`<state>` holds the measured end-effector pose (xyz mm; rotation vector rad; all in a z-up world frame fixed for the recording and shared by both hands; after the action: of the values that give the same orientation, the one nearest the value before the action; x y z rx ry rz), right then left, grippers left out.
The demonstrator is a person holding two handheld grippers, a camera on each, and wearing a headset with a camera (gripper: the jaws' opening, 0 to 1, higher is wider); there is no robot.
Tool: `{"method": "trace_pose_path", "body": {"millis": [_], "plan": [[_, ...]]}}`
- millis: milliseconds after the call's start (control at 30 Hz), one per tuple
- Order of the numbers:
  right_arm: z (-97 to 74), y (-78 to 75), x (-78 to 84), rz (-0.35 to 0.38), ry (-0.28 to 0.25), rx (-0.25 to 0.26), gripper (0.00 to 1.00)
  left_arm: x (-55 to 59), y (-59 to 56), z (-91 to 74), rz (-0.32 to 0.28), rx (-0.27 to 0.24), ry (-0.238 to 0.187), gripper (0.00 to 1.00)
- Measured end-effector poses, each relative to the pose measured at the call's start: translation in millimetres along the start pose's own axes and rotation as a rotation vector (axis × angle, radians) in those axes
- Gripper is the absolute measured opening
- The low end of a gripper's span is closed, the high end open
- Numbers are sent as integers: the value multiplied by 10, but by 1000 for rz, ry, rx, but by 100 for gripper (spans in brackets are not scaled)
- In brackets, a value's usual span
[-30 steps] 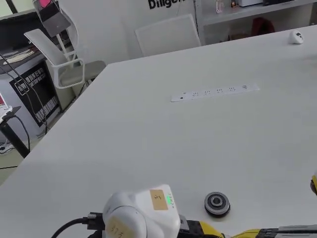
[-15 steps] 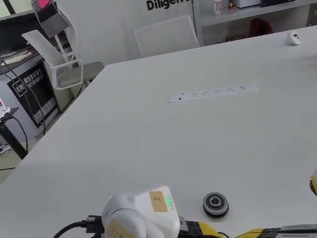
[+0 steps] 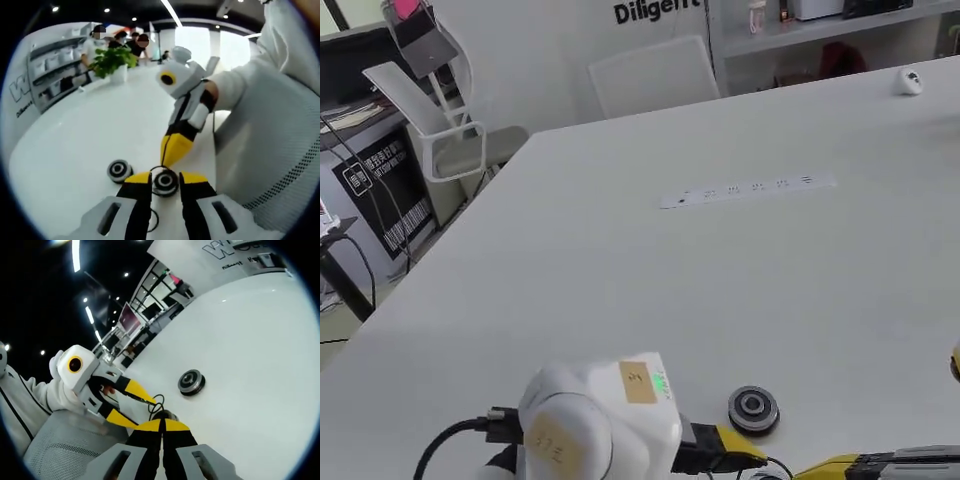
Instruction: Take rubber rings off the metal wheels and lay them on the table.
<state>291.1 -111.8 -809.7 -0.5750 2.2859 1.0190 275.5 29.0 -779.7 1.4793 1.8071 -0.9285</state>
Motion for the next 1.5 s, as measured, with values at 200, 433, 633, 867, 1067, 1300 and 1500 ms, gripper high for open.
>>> {"method": "trace_pose_path", "body": {"millis": [200, 433, 633, 867, 1067, 1300, 1500], "plan": [[-78, 21, -10, 1, -14, 10, 0, -207, -7, -194, -19, -9, -110, 33], [-167, 55, -9, -11, -19, 19, 0, -348, -62, -450, -27, -44, -176, 49], [-277, 102, -48, 23, -45, -7, 0, -371, -138, -702, -16, -95, -203, 56], [-371, 136, -136, 28, -77, -7, 0, -271, -186, -987, -8, -154, -141, 72], [-380, 189, -186, 16, -85, -10, 0, -235, -239, -1249, -18, -221, -160, 75], [-374, 253, -302, -14, -84, -28, 0, -135, -369, -1516, -32, -299, -151, 84], [-351, 319, -456, -55, -84, -45, 0, -20, -496, -1659, -70, -352, -177, 85]]}}
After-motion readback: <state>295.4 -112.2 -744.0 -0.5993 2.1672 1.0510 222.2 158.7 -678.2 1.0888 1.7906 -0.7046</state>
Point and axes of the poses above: the centre of the closed fingertips' face, and the gripper's own axes: z roughly forward along the fingers, y roughly to its left, x roughly out of its underside, the point moved 8 cm from there along -z, roughly backward along the fingers, and after that the axes turned 15 degrees about x, right-handed, at the moved point
